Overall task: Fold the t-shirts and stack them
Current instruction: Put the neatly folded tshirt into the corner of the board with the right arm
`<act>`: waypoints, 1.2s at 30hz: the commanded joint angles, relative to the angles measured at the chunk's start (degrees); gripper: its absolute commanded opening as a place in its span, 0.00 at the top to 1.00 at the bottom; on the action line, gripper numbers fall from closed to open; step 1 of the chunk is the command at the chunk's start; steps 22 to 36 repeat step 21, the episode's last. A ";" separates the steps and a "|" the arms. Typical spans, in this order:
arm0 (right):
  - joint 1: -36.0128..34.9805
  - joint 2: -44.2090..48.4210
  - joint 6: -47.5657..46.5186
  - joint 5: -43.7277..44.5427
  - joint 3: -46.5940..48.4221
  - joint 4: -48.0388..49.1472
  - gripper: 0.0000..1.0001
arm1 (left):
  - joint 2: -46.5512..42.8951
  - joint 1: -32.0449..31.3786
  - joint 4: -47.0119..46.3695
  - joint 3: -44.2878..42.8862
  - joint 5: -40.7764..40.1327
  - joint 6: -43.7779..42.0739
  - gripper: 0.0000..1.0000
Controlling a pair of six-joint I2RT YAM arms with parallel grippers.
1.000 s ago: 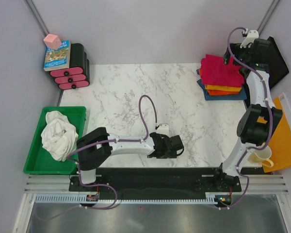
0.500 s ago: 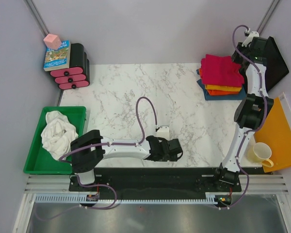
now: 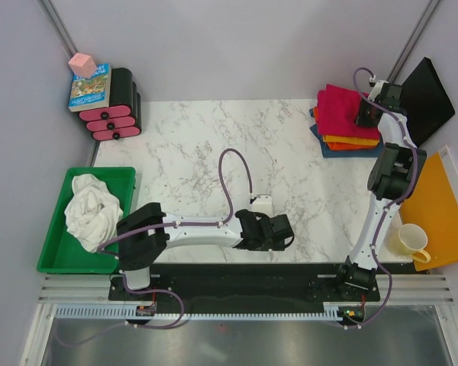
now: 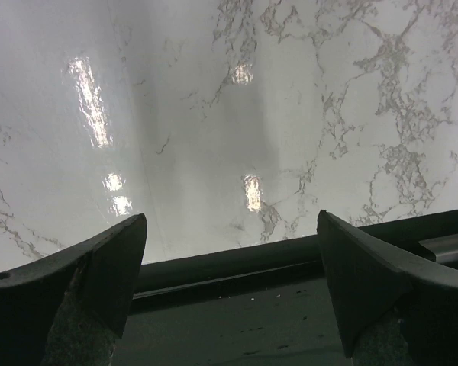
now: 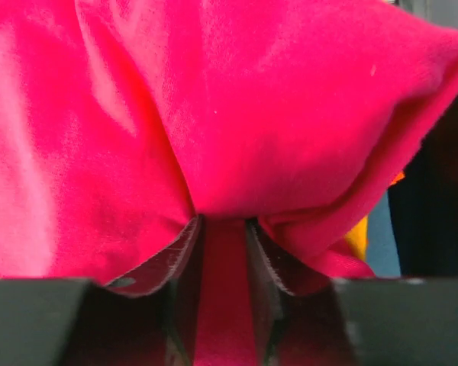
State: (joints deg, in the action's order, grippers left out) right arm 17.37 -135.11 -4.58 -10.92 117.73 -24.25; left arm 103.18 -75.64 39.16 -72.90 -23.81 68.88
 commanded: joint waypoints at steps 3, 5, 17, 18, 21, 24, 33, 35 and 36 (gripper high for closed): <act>0.12 5.81 -2.10 -0.68 -3.02 3.93 0.37 | 2.21 -1.18 1.10 -2.51 -1.67 1.08 0.00; 0.12 11.69 -1.31 -1.12 -8.27 10.25 0.15 | 2.12 -1.62 1.10 -2.60 -2.64 0.99 0.00; -4.62 35.42 -2.71 -2.77 -23.92 13.87 0.02 | 3.08 -3.46 1.10 -1.80 -4.49 3.80 0.00; -5.14 40.23 -3.67 -3.23 -26.65 15.10 0.02 | 2.91 -3.64 1.01 -1.72 -5.01 3.98 0.00; -7.34 49.22 -5.70 -6.91 -36.58 15.02 0.02 | 1.95 -4.52 1.01 -0.93 -6.68 4.94 0.00; -7.34 49.22 -5.70 -6.91 -36.58 15.02 0.02 | 1.95 -4.52 1.01 -0.93 -6.68 4.94 0.00; -7.34 49.22 -5.70 -6.91 -36.58 15.02 0.02 | 1.95 -4.52 1.01 -0.93 -6.68 4.94 0.00; -7.34 49.22 -5.70 -6.91 -36.58 15.02 0.02 | 1.95 -4.52 1.01 -0.93 -6.68 4.94 0.00; -7.34 49.22 -5.70 -6.91 -36.58 15.02 0.02 | 1.95 -4.52 1.01 -0.93 -6.68 4.94 0.00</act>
